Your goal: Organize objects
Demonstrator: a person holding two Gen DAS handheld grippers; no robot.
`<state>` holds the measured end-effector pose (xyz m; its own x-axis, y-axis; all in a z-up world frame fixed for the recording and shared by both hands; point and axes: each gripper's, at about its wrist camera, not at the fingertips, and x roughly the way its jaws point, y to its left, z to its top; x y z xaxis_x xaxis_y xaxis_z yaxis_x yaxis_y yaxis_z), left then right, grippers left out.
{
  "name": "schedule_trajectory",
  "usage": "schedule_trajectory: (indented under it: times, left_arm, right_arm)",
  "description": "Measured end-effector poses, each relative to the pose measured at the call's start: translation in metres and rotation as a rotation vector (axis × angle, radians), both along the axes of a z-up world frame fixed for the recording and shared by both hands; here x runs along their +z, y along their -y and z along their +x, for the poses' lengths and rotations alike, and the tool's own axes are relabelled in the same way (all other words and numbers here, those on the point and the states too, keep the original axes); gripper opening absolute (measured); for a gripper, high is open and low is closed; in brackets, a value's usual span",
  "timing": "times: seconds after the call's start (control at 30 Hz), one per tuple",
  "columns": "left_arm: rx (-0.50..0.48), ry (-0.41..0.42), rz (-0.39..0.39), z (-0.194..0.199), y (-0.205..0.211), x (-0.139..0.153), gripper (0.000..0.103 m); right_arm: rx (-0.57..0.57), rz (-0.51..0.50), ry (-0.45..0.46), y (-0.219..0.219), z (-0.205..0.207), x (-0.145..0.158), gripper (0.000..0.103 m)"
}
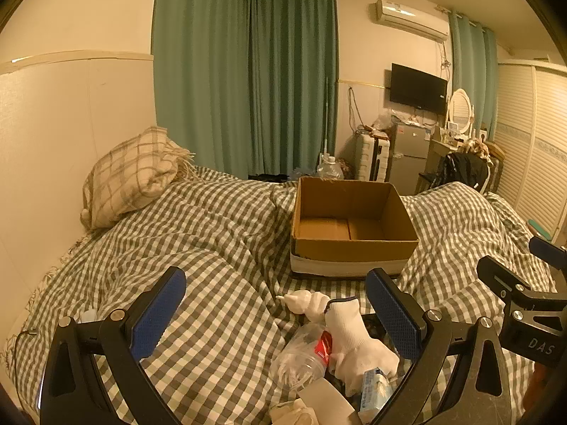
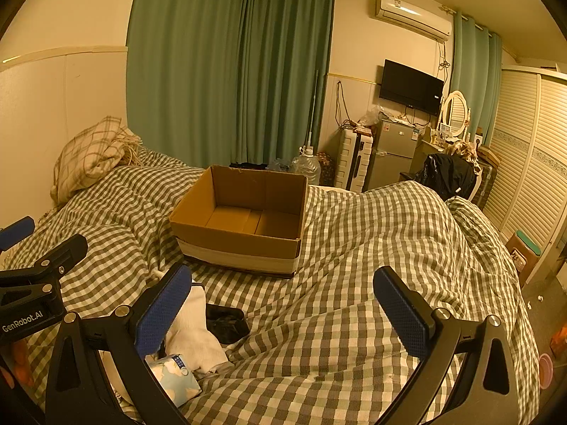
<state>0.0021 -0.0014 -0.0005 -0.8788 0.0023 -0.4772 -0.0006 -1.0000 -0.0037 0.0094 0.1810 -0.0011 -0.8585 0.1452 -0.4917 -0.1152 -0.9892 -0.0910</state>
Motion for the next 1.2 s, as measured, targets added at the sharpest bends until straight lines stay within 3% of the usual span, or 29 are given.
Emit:
schedule_trajectory:
  times: [0.53, 1.2]
  left_arm:
    - [-0.004, -0.003, 0.006, 0.001, 0.001, 0.001, 0.103]
    - [-0.015, -0.046, 0.014, 0.029, 0.007, 0.029, 0.103]
  right_arm:
    - [0.005, 0.005, -0.001, 0.002, 0.001, 0.001, 0.103]
    - [0.036, 0.005, -0.046, 0.014, 0.031, 0.031, 0.103]
